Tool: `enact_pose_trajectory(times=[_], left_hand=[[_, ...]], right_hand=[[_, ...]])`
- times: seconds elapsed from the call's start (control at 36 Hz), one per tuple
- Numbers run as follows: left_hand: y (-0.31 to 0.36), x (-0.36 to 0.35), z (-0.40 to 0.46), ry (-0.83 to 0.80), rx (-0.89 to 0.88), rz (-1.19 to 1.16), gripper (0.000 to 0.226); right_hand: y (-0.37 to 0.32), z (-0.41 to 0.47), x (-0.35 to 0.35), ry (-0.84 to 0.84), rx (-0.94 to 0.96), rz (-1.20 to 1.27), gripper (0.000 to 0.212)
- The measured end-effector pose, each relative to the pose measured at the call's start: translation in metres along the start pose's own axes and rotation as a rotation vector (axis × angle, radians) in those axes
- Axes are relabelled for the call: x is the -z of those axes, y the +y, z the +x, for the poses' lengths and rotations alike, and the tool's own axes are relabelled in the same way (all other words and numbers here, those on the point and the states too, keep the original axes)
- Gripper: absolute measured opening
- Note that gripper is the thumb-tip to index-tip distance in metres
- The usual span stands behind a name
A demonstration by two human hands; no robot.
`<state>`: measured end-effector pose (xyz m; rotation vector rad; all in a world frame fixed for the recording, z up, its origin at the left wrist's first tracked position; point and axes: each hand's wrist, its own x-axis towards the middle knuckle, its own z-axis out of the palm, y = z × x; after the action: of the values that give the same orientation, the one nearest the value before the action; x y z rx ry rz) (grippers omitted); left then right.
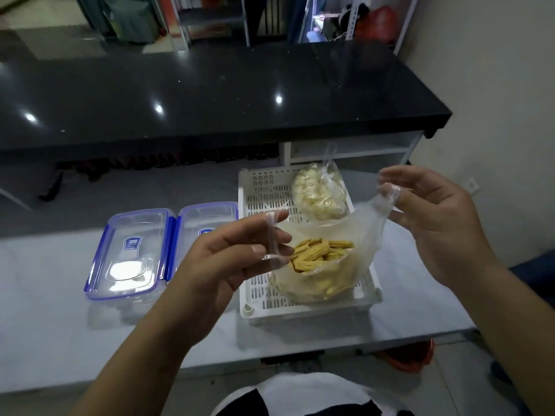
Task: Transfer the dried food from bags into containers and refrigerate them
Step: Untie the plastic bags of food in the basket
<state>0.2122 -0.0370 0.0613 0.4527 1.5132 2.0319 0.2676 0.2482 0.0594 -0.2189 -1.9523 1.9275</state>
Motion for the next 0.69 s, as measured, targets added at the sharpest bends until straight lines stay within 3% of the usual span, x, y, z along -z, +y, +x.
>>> enact_pose_trajectory(times=[0.11, 0.25, 0.33, 0.44, 0.53, 0.61, 0.69], left_hand=[[-0.007, 0.003, -0.008, -0.018, -0.021, 0.104, 0.051], [-0.01, 0.007, -0.009, -0.057, -0.014, 0.255, 0.05], [-0.004, 0.009, -0.005, -0.076, -0.05, 0.359, 0.046], [0.009, 0.014, 0.007, 0.041, -0.17, 0.571, 0.033], [0.02, 0.023, 0.02, 0.164, -0.265, 0.76, 0.03], [0.027, 0.033, 0.042, 0.218, -0.298, 0.817, 0.037], [0.027, 0.038, 0.074, 0.161, -0.211, 0.994, 0.061]], right_hand=[[0.007, -0.012, 0.006, -0.024, -0.085, -0.119, 0.057], [0.012, -0.02, 0.014, -0.103, -0.143, -0.229, 0.053], [0.009, -0.015, 0.021, -0.197, -0.145, -0.308, 0.064], [0.001, -0.003, 0.033, -0.362, -0.133, -0.491, 0.08], [-0.001, 0.009, 0.044, -0.443, -0.115, -0.552, 0.08], [0.002, 0.024, 0.052, -0.451, -0.088, -0.585, 0.07], [0.015, 0.045, 0.052, -0.366, -0.109, -0.61, 0.064]])
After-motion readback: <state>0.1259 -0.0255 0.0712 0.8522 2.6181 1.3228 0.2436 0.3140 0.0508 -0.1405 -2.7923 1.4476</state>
